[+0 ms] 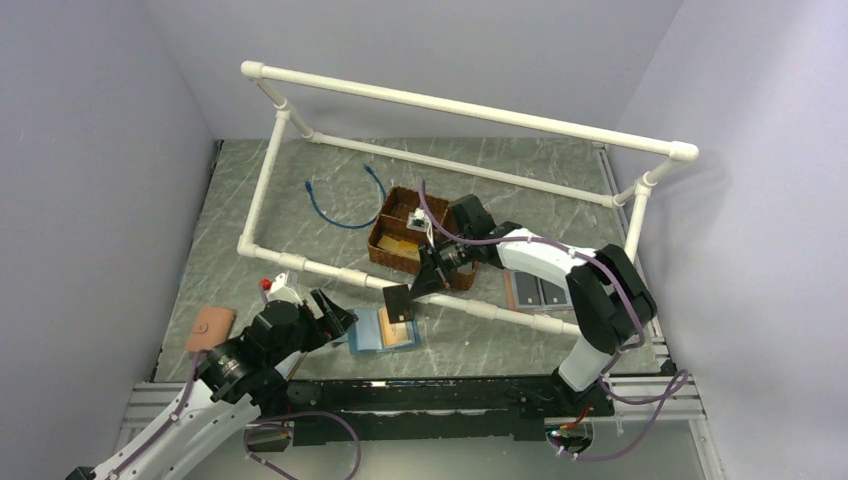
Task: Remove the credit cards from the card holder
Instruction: Place the credit card in the storage box.
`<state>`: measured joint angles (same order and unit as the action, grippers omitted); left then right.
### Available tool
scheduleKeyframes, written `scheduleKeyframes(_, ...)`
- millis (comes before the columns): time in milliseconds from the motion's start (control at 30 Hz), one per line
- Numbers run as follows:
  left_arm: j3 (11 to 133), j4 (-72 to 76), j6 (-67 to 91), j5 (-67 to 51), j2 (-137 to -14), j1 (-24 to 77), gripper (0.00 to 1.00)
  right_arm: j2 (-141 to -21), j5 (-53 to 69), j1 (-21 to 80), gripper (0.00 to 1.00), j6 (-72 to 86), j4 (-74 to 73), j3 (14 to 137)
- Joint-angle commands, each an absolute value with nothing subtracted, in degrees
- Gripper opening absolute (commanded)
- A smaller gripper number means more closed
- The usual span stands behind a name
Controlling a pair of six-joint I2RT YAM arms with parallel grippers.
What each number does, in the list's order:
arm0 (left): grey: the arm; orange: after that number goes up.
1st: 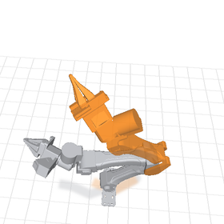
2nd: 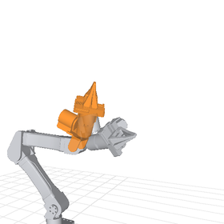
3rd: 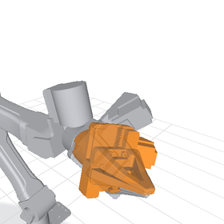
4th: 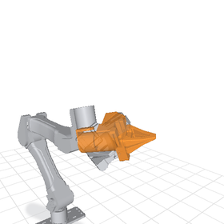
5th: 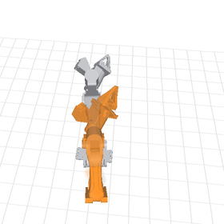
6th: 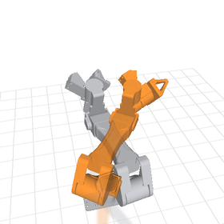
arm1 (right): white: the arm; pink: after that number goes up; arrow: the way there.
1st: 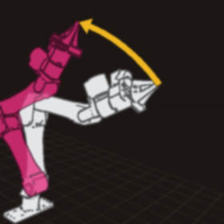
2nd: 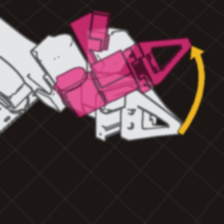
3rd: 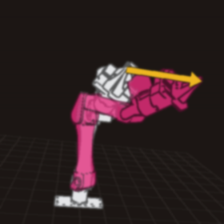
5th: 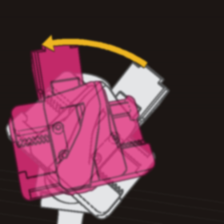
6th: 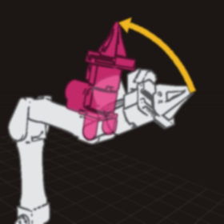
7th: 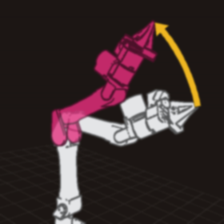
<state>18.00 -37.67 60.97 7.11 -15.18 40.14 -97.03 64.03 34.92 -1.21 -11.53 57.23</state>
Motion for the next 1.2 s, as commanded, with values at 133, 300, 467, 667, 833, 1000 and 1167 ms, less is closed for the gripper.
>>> scheduleKeyframes(133, 19.5, -32.67, 58.67, 8.64, -12.06, 40.06, 0.95, -88.1, 58.63, 33.71, 0.0, -10.85, -17.59, 61.45)
scheduleKeyframes(300, 20.72, -30.64, 55.92, 8.17, -12.4, 40.08, 0.95, -87.15, 56.84, 30.47, 0.0, -12.69, -19.68, 63.35)
scheduleKeyframes(467, 22.16, -28.82, 53.01, 7.73, -14.19, 40.05, 0.95, -86.09, 51.88, 27.42, 0.0, -15.28, -21.28, 65.78)
scheduleKeyframes(667, 23.94, -28.29, 50.63, 6.86, -16.7, 40.07, 0.95, -87.13, 45.56, 24.61, 0.0, -19.25, -23.2, 71.3)
scheduleKeyframes(833, 23.61, -28.58, 50.43, 6.62, -15.85, 40.06, 0.95, -92.97, 41.72, 22.17, 0.0, -21.34, -25.11, 79.58)
scheduleKeyframes(1000, 22.89, -29.47, 51.0, 6.97, -13.41, 40.03, 0.95, -98.92, 37.01, 21.97, 0.0, -22.86, -25.87, 86.97)
scheduleKeyframes(1167, 22.92, -31.21, 50.94, 7.37, -11.7, 40.03, 0.95, -104.08, 32.61, 22.0, 0.0, -23.89, -26.54, 91.49)
